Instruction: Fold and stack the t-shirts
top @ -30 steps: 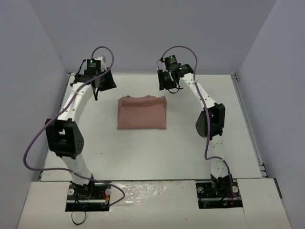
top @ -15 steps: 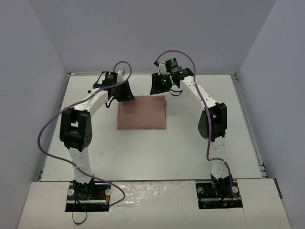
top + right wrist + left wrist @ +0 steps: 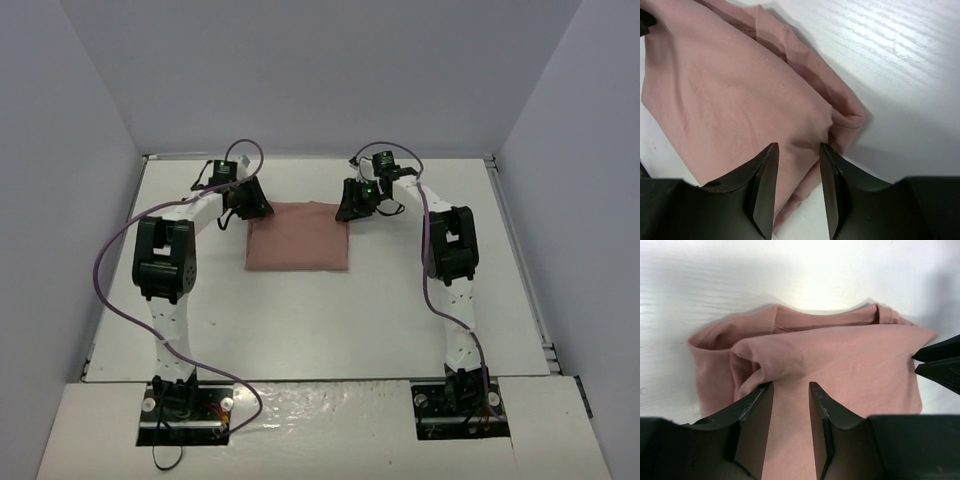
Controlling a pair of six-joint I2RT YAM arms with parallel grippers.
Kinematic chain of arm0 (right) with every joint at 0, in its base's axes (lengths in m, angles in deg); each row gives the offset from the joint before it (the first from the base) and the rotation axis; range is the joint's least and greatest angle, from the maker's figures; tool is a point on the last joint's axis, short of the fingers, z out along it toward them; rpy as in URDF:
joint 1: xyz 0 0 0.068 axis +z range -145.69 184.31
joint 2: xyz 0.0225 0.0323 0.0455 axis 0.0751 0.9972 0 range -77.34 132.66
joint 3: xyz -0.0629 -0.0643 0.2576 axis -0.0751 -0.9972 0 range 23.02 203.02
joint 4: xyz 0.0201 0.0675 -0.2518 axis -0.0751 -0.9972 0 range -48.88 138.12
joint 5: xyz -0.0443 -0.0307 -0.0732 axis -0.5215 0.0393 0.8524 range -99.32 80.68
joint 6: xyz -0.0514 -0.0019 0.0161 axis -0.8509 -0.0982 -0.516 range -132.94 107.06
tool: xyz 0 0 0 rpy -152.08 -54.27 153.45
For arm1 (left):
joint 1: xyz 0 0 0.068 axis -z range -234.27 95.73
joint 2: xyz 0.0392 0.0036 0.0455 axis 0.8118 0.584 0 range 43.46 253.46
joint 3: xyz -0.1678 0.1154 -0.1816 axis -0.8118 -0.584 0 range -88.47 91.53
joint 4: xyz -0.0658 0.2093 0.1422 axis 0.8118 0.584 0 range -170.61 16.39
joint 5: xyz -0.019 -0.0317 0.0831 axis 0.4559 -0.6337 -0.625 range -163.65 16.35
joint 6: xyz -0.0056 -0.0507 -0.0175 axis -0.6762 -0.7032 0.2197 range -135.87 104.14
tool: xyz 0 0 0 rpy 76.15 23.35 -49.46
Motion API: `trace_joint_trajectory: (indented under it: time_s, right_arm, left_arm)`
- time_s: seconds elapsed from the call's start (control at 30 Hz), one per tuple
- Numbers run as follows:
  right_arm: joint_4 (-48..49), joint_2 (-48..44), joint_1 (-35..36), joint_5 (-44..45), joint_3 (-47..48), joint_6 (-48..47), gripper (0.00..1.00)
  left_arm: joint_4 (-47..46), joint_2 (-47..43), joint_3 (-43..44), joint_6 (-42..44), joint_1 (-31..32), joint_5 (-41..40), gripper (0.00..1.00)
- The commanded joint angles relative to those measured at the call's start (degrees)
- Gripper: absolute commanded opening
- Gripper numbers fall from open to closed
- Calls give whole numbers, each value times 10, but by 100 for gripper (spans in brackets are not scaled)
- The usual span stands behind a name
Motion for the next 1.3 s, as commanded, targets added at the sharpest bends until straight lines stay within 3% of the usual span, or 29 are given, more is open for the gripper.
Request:
trace_joint_trajectory:
  time_s: [0.0,0.2,0.4,0.73,0.93,1.13,1.27]
  right_arm:
    - [29,-95,-9,-22,13,-8,37]
    - [31,-135,1,-94,16,22,39]
    - [37,-144,33,-113,-52,-3,38]
    - [124,-143,24,-77,-248,-26,36]
    - [123,-185,20,-32,-259,-17,36]
    - [115,-376,18,92,-276,4,38]
    - [106,-493,14,190,-289,21,47]
  left_arm:
    - [-32,-124,13,-20,-17,11,32]
    - [-64,-180,-26,-33,-17,68,33]
    - [-88,-176,-137,-67,-17,121,33]
    - [-66,-161,-233,-33,-19,45,33]
    - [-9,-186,-200,-1,-20,32,33]
    - [126,-315,-130,70,-20,-44,33]
    - [238,-411,-54,141,-23,-151,44]
